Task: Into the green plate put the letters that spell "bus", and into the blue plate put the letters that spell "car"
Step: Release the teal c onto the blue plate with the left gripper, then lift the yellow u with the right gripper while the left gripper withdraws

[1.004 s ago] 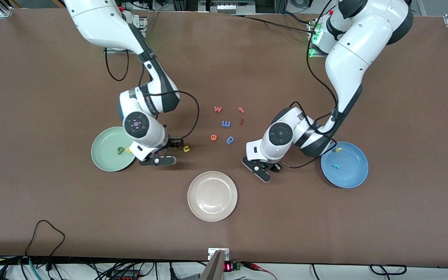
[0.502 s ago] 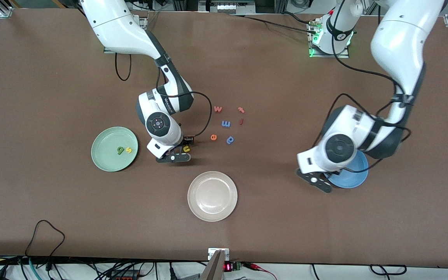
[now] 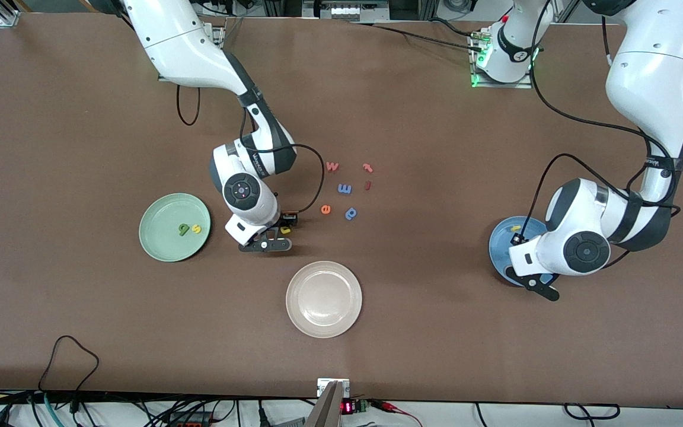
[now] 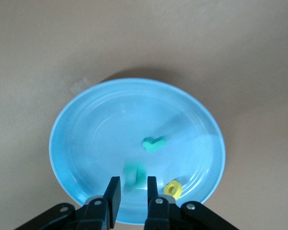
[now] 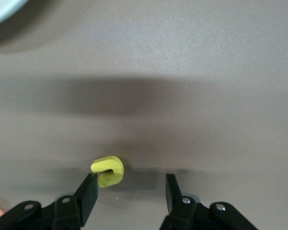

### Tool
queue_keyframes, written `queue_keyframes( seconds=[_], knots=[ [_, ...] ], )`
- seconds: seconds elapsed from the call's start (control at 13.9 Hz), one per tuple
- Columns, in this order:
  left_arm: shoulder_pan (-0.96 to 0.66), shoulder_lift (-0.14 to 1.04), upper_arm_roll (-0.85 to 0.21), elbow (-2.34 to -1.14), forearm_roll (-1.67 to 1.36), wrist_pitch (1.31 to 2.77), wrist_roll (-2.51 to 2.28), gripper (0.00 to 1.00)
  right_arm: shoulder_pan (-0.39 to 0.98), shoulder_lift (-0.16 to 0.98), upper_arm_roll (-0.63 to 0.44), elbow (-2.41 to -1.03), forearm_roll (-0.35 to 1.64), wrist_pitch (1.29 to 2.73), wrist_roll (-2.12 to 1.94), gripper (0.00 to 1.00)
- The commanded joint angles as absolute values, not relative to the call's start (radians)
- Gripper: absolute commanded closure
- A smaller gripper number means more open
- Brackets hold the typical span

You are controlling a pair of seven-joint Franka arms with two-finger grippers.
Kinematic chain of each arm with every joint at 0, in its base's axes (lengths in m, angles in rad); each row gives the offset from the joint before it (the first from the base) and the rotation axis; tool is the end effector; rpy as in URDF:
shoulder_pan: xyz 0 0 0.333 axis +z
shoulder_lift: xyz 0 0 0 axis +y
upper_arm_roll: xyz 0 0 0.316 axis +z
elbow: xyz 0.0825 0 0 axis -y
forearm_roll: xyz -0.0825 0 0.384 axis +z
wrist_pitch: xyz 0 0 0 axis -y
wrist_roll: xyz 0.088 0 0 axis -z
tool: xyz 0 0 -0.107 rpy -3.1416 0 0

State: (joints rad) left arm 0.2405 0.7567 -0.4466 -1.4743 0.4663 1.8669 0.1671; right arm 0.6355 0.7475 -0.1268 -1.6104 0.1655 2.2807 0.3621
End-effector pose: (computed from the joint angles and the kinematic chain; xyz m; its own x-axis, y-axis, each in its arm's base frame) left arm 0.6830 -0.0576 0.2396 0.8380 -0.4622 -0.2900 -0.4931 -0.8691 -0.0396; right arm 0.5914 0.3460 0.1846 0.9950 0.0647 -0.0765 0.0645 -0.9979 -0.0047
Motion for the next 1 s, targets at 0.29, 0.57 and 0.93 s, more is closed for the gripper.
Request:
queue_keyframes(
  seconds=[0.29, 0.57, 0.93],
  knots=[
    [0.256, 0.646, -0.547, -1.461, 0.469, 1.809, 0.16, 0.0, 0.652, 0.785, -0.129, -1.549, 0.18, 2.281, 0.361, 0.34],
    [0.245, 0.53, -0.572, -1.388, 0.381, 1.672, 0.021, 0.0, 0.67, 0.811, -0.129, -1.531, 0.173, 2.283, 0.357, 0.37],
    [0.253, 0.428, -0.577, -1.214, 0.283, 1.338, -0.1, 0.0, 0.66, 0.815, -0.132, -1.529, 0.156, 2.283, 0.331, 0.47]
  ],
)
